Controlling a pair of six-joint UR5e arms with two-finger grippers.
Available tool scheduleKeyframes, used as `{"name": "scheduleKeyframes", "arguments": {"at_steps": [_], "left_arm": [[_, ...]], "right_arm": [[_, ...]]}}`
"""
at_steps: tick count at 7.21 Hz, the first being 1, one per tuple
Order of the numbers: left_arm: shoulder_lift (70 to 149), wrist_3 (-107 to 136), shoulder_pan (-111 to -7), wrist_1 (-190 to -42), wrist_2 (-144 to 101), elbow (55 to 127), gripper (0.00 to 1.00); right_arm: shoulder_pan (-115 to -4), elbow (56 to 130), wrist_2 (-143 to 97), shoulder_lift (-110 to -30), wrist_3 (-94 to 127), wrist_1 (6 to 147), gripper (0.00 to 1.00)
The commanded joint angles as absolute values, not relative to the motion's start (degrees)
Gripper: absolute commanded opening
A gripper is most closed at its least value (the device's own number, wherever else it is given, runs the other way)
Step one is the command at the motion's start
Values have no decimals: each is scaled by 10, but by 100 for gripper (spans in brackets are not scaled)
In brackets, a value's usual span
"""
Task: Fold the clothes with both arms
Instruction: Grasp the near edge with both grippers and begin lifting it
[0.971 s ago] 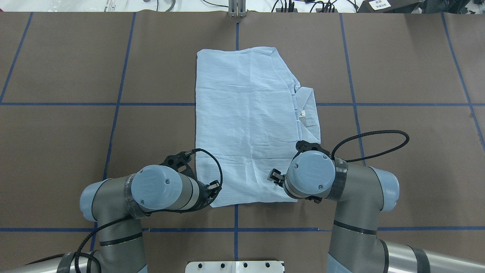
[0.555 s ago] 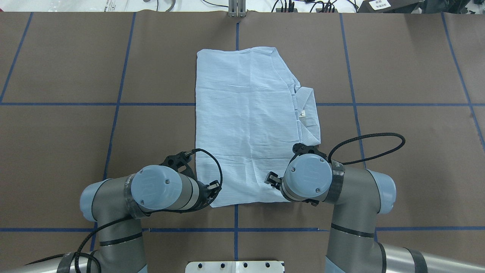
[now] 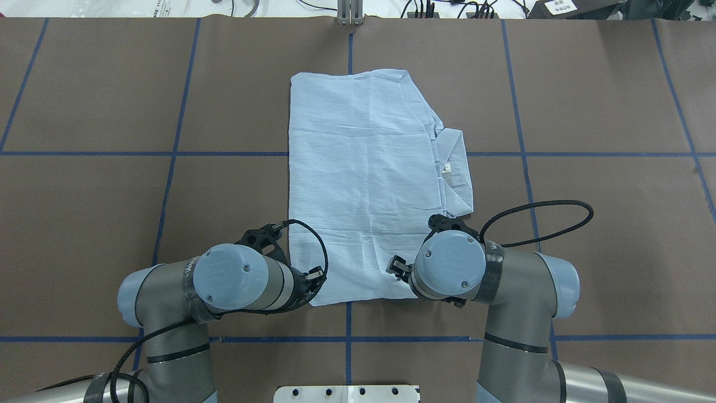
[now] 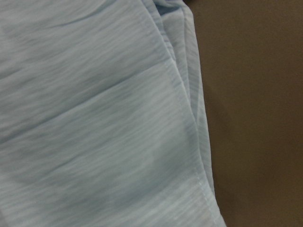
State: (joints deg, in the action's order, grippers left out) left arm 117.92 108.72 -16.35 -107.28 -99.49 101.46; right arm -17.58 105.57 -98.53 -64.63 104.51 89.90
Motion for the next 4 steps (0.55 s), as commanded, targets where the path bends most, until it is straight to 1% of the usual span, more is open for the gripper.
{"name": "scheduleKeyframes", "arguments": {"at_steps": [1, 2, 3, 4], "left_arm": [[1179, 1087, -163, -1073, -995, 1014, 0], [1179, 1087, -163, -1074, -995, 1014, 0], [1179, 1087, -163, -1074, -995, 1014, 0], [1179, 1087, -163, -1074, -995, 1014, 0]], "right_arm": [[-176, 1054, -984, -647, 1044, 898, 100], [-176, 1053, -984, -647, 1044, 898, 100], [-176, 1053, -984, -647, 1044, 898, 98], [-176, 1053, -983, -646, 1044, 898, 87]]}}
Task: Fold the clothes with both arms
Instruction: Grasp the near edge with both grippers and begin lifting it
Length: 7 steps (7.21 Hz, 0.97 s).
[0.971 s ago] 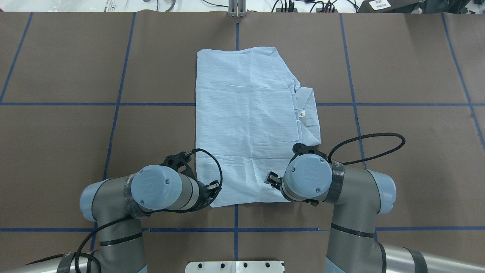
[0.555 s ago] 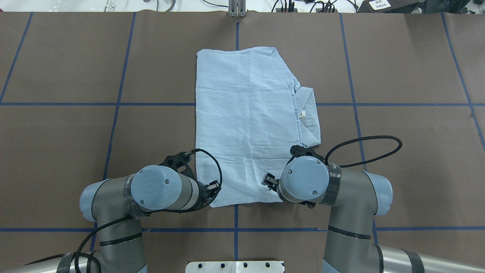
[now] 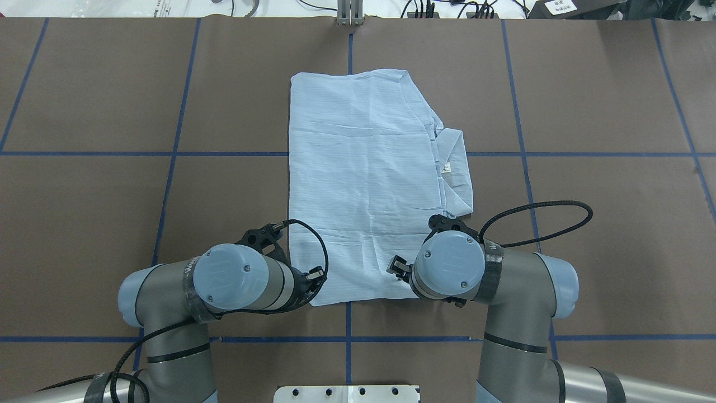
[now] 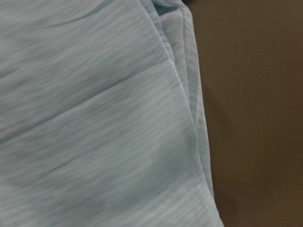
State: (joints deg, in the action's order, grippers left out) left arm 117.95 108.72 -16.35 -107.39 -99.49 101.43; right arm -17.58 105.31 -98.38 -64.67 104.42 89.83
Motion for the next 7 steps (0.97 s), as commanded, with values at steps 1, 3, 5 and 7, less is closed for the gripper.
{"name": "scheduleKeyframes", "arguments": {"at_steps": [1, 3, 5, 7], "left_arm": [[1179, 1086, -163, -1074, -995, 1014, 0], [1179, 1087, -163, -1074, -995, 1014, 0], [1179, 1087, -163, -1074, -995, 1014, 0], [1179, 1087, -163, -1074, -994, 1015, 0]], "right_arm": [[-176, 1053, -983, -647, 1044, 898, 77], [-176, 1053, -983, -646, 1044, 898, 64], [-177, 1053, -983, -646, 1045, 898, 35], [-177, 1053, -983, -643, 1046, 895, 8]]}}
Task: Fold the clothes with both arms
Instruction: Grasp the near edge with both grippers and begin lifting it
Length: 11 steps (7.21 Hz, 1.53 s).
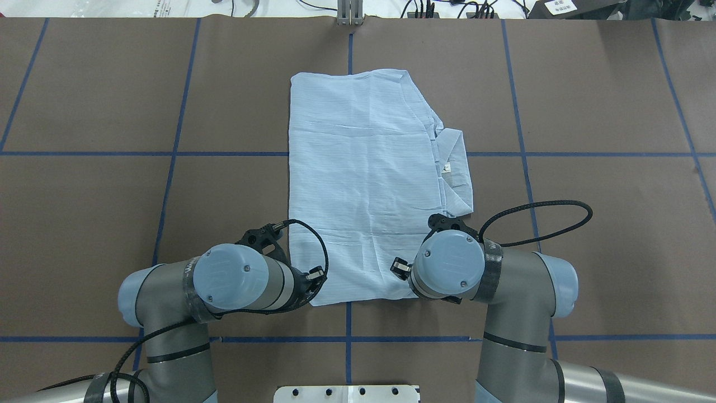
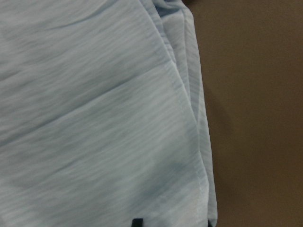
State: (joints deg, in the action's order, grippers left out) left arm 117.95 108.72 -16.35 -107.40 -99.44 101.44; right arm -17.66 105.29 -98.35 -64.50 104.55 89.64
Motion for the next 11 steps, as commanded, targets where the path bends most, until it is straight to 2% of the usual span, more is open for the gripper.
{"name": "scheduleKeyframes", "arguments": {"at_steps": [1, 4, 6, 9, 11], "left_arm": [[1179, 1087, -164, -1074, -994, 1015, 0], [1180, 1086, -165, -1073, -996, 1024, 0], [1173, 1084, -170, -1046, -1006, 1068, 0], [1171, 1084, -164, -951, -1028, 1158, 0], [1171, 1088, -140, -903, -1034, 1191, 0]], "right_arm": [[-178, 1053, -983, -638, 1046, 896, 0], [-194, 1059, -988, -628, 1044, 896, 0], [-202, 1116, -997, -639, 1044, 903, 0], [-195, 1135, -1008, -648, 1045, 904, 0], [-145, 1175, -1010, -671, 1046, 904, 0]]}}
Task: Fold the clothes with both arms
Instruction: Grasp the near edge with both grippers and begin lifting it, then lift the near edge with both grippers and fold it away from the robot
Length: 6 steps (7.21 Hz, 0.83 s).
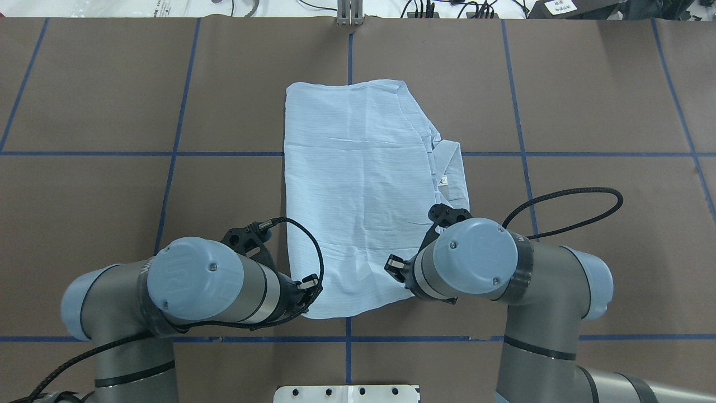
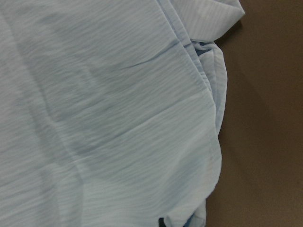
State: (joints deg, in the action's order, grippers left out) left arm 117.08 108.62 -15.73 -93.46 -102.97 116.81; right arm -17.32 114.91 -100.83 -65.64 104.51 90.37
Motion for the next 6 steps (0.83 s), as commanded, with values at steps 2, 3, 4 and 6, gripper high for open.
{"name": "scheduleKeyframes", "arguments": {"at_steps": [2, 3, 4, 6], "left_arm": [[1171, 1088, -113, -835, -1044, 1231, 0], [1171, 1089, -110, -807, -1045, 1246, 0], [1171, 1088, -105, -794, -1045, 1252, 0], [1176, 1085, -98, -796, -1047, 1245, 0]], "right_arm": [[-101, 1219, -1019, -688, 1061, 904, 0], [-91, 1234, -1019, -689, 1063, 906, 0], [-84, 1244, -1019, -688, 1064, 926, 0], [-88, 1237, -1018, -681, 1063, 931, 0]]}}
